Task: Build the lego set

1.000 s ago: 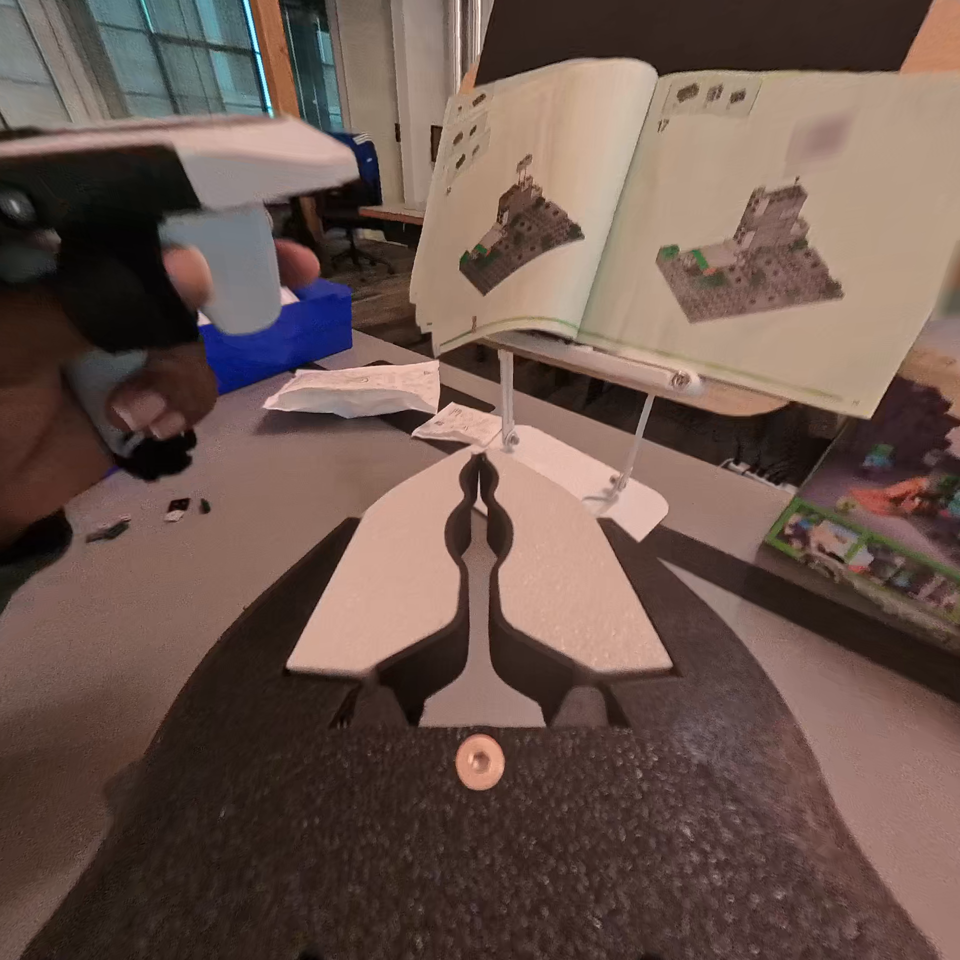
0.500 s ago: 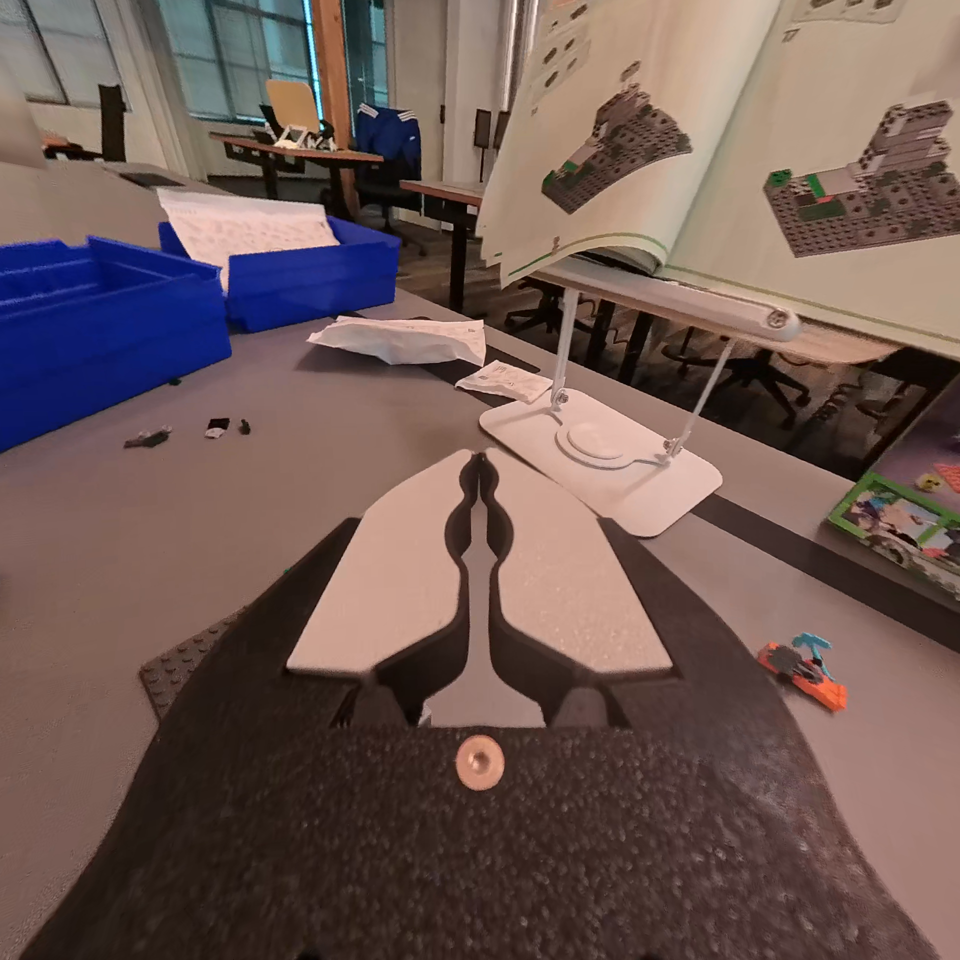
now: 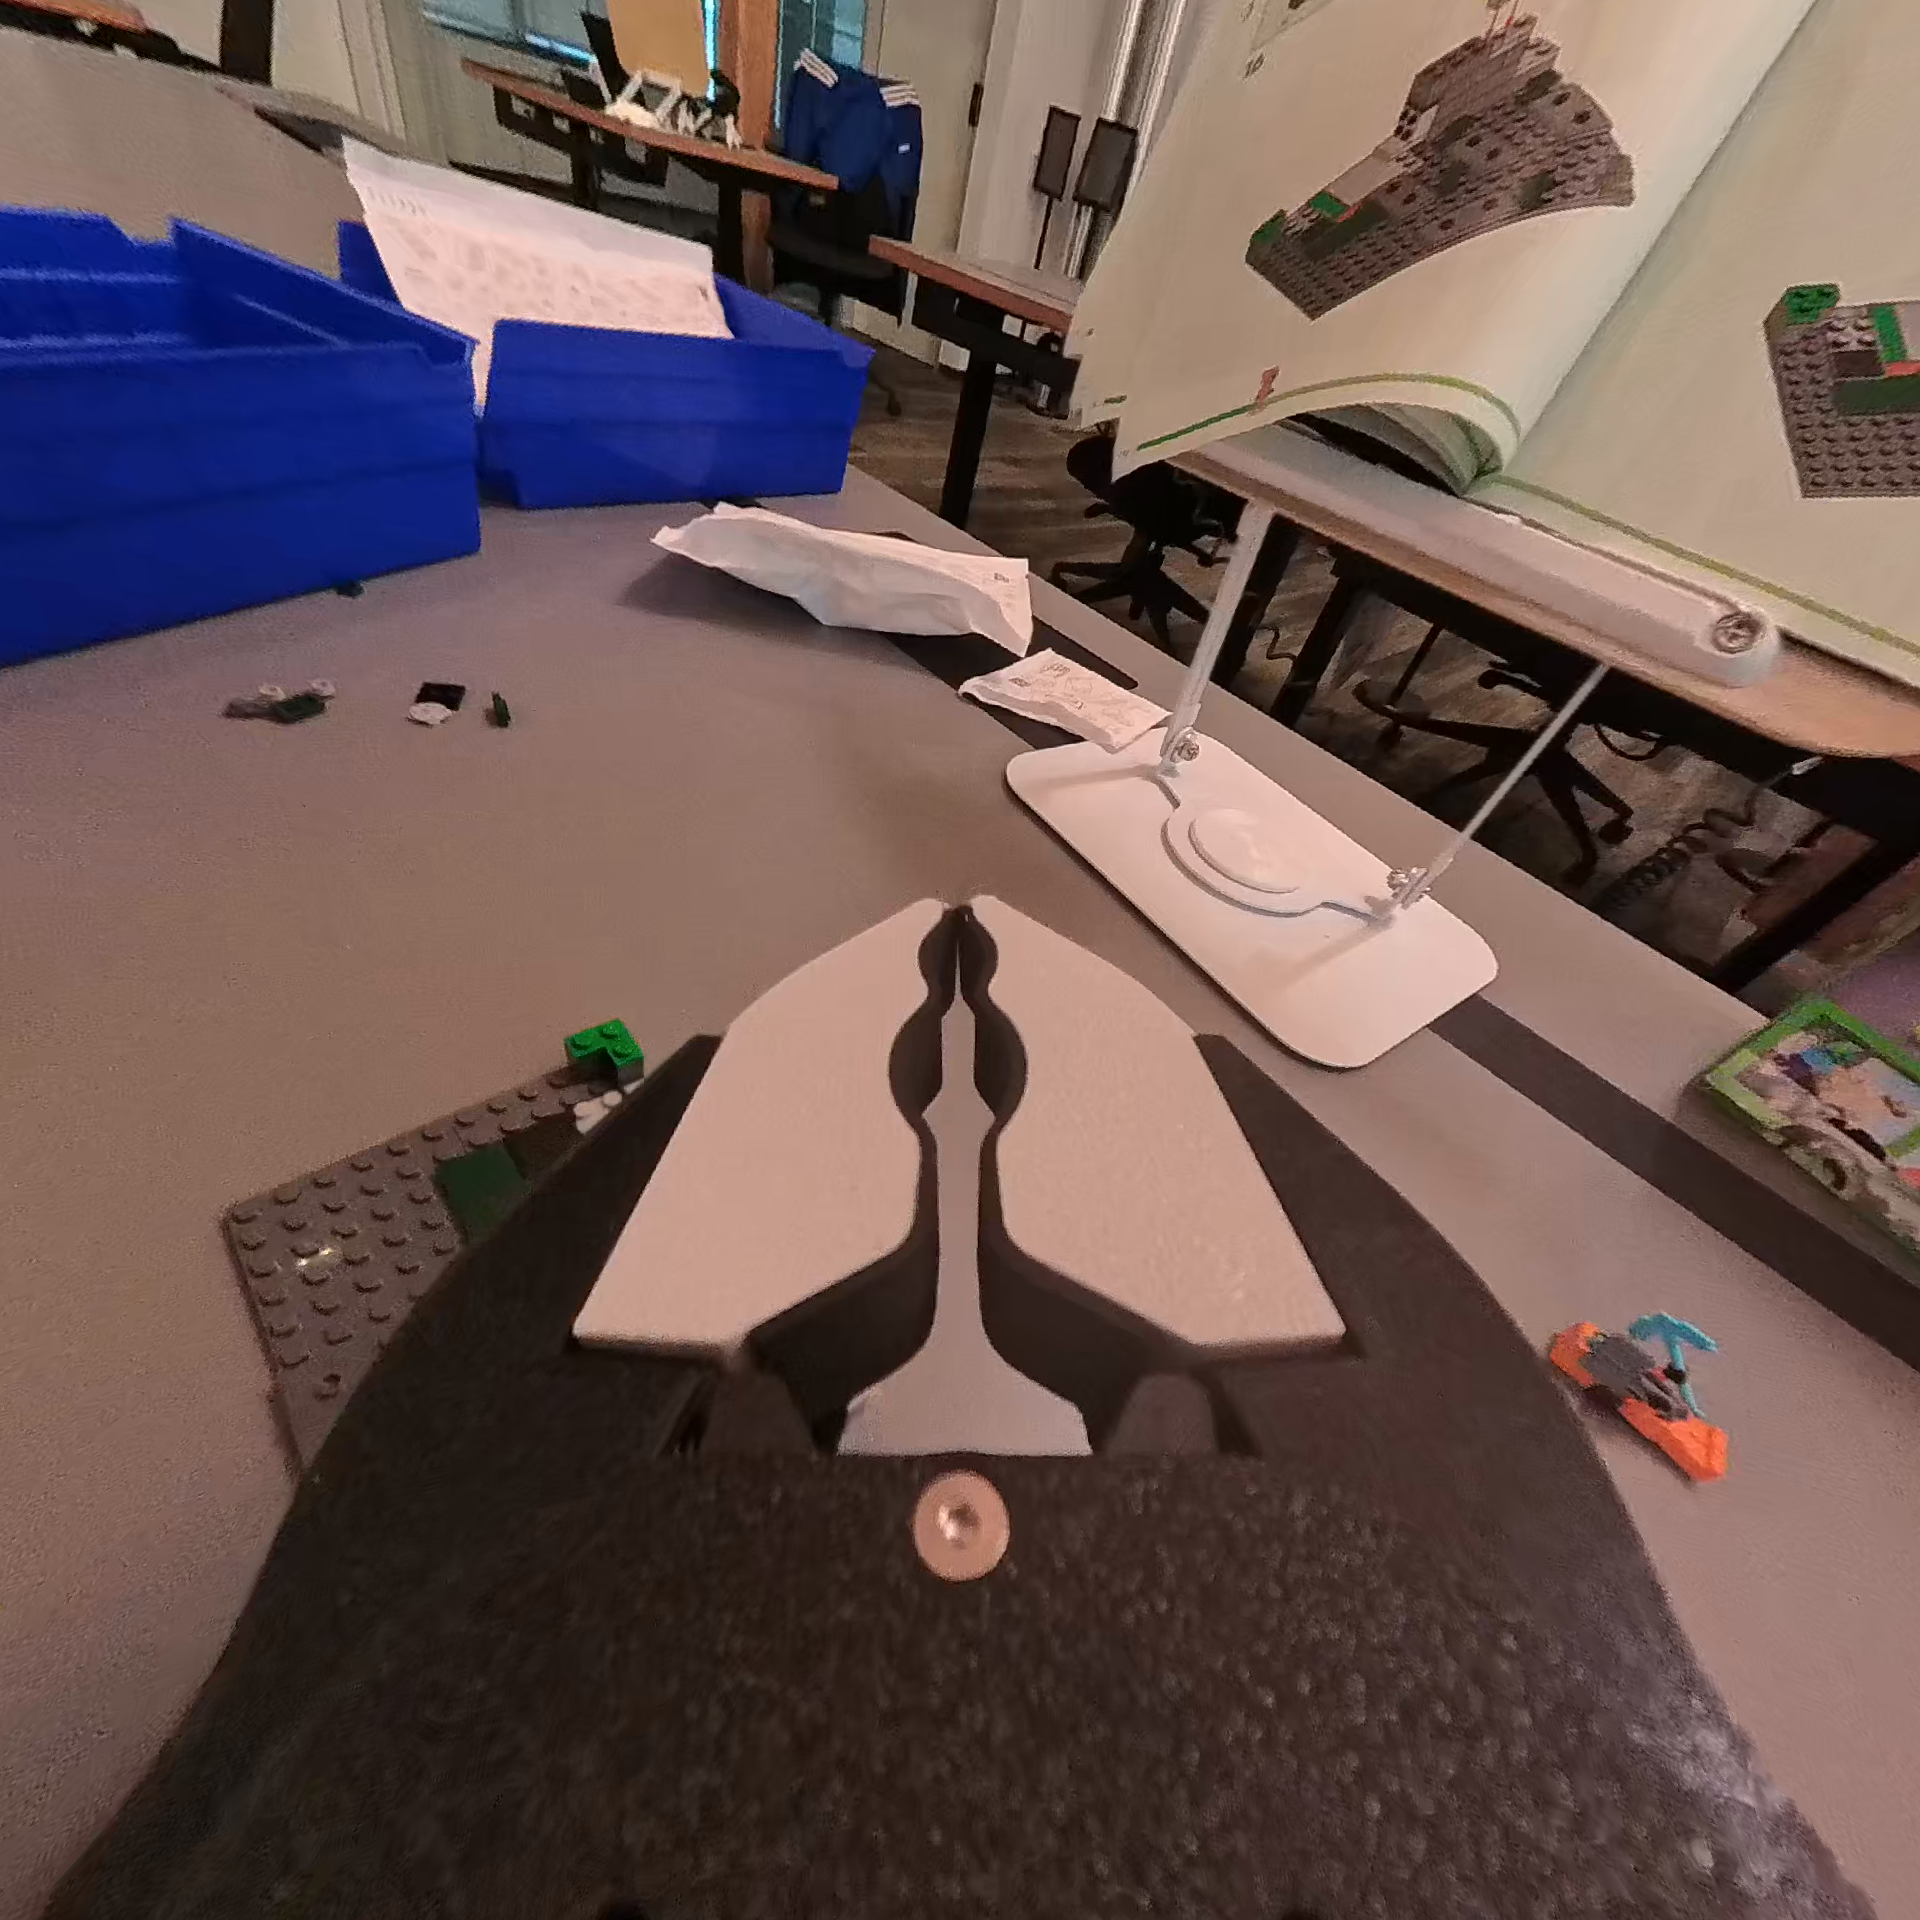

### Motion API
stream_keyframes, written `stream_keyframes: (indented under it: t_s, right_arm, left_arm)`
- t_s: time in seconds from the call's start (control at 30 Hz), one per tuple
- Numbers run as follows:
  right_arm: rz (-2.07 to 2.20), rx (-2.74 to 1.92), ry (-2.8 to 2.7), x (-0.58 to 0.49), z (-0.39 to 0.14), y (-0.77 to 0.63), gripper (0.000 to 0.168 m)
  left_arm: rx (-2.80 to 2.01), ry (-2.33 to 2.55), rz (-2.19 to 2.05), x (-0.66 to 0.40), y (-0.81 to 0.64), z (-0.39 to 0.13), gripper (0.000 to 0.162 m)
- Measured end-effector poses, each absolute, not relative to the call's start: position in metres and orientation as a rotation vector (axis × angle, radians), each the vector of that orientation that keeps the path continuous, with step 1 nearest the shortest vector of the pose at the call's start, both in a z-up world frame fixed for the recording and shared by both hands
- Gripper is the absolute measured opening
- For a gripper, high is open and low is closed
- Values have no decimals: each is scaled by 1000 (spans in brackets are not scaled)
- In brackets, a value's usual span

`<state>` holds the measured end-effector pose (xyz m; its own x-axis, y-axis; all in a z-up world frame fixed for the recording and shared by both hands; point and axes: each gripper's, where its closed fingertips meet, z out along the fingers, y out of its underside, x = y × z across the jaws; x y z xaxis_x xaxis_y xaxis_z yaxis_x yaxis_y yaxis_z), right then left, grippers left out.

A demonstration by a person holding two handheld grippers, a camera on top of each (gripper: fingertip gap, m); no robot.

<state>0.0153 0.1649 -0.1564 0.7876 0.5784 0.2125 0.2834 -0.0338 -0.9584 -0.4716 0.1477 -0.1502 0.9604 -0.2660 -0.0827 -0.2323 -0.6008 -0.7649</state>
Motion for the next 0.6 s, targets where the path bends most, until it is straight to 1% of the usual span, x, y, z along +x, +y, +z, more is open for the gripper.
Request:
stream_keyframes:
  t_s: [0.07,0.13,0.27,0.4,0.57,0.6]
  right_arm:
    - [254,-1628,-715,14,-159,165,0]
    - [246,-1629,-737,12,-163,165,0]
    - [230,-1630,-785,8,-169,162,0]
    - [233,-1619,-808,6,-169,160,0]
    - [262,-1618,-793,9,-166,159,0]
    - [270,-1621,-788,10,-165,159,0]
  left_arm:
    - [-2365,407,-38,-470,145,-178,32]
    - [-2461,434,6,-471,145,-199,30]
    - [-2630,416,-14,-464,145,-240,34]
    - [-2681,374,138,-480,158,-262,40]
    - [-2734,323,141,-488,161,-276,42]
    - [-2718,321,136,-488,163,-275,37]
